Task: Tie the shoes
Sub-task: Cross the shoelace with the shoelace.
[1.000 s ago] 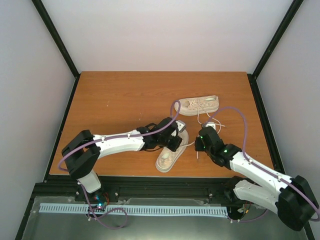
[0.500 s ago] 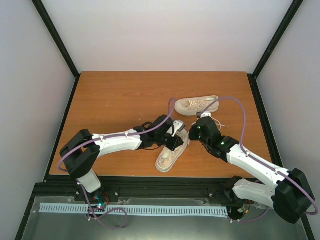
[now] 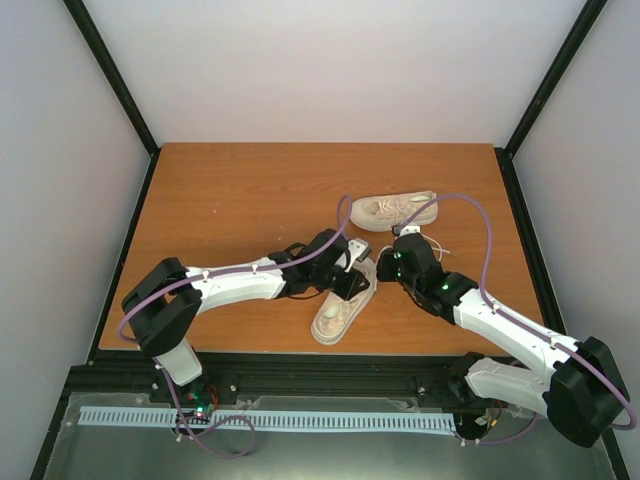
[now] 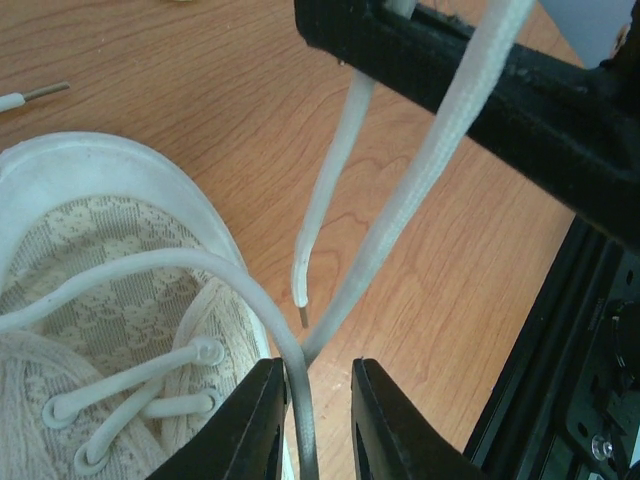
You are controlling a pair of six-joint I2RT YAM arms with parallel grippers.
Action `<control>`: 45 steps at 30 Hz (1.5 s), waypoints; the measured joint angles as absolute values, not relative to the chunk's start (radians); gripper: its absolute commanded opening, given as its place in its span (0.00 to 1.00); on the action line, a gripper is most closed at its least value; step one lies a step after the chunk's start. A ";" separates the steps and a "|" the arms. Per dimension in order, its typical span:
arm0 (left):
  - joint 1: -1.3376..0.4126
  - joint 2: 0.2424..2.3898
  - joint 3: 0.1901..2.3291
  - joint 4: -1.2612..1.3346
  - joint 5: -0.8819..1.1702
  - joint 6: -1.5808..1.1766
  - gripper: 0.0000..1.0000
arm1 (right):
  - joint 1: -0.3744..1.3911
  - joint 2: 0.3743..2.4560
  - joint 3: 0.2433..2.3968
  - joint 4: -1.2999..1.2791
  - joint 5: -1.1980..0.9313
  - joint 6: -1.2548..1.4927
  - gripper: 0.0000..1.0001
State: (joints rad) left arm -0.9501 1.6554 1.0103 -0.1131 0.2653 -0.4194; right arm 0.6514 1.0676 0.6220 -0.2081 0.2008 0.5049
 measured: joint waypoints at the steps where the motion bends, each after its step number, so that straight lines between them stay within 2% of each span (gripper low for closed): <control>1: -0.950 1.660 1.015 -0.113 0.265 -0.419 0.24 | 0.651 1.068 0.622 -0.207 0.200 0.505 0.03; 4: -0.950 1.676 1.031 -0.115 0.264 -0.419 0.31 | 0.651 1.066 0.622 -0.205 0.197 0.505 0.03; 9: -0.950 1.700 1.053 -0.124 0.254 -0.417 0.32 | 0.651 1.058 0.622 -0.205 0.191 0.505 0.03; 22: -0.950 1.719 1.060 -0.128 0.219 -0.385 0.02 | 0.651 1.039 0.614 -0.205 0.183 0.501 0.03; 30: -0.950 1.655 0.984 -0.107 0.224 -0.343 0.01 | 0.633 1.102 0.632 -0.166 0.168 0.416 0.04; 38: -0.936 1.588 0.922 -0.072 0.260 -0.317 0.01 | 0.550 1.327 0.775 -0.034 0.005 0.302 0.11; 40: -0.924 1.579 0.905 -0.062 0.271 -0.318 0.01 | 0.543 1.416 0.844 -0.014 -0.047 0.282 0.18; 43: -0.899 1.575 0.885 -0.057 0.284 -0.318 0.01 | 0.541 1.538 0.941 0.008 -0.105 0.262 0.46; 45: -0.887 1.575 0.878 -0.056 0.290 -0.319 0.01 | 0.535 1.570 0.962 0.012 -0.128 0.255 0.60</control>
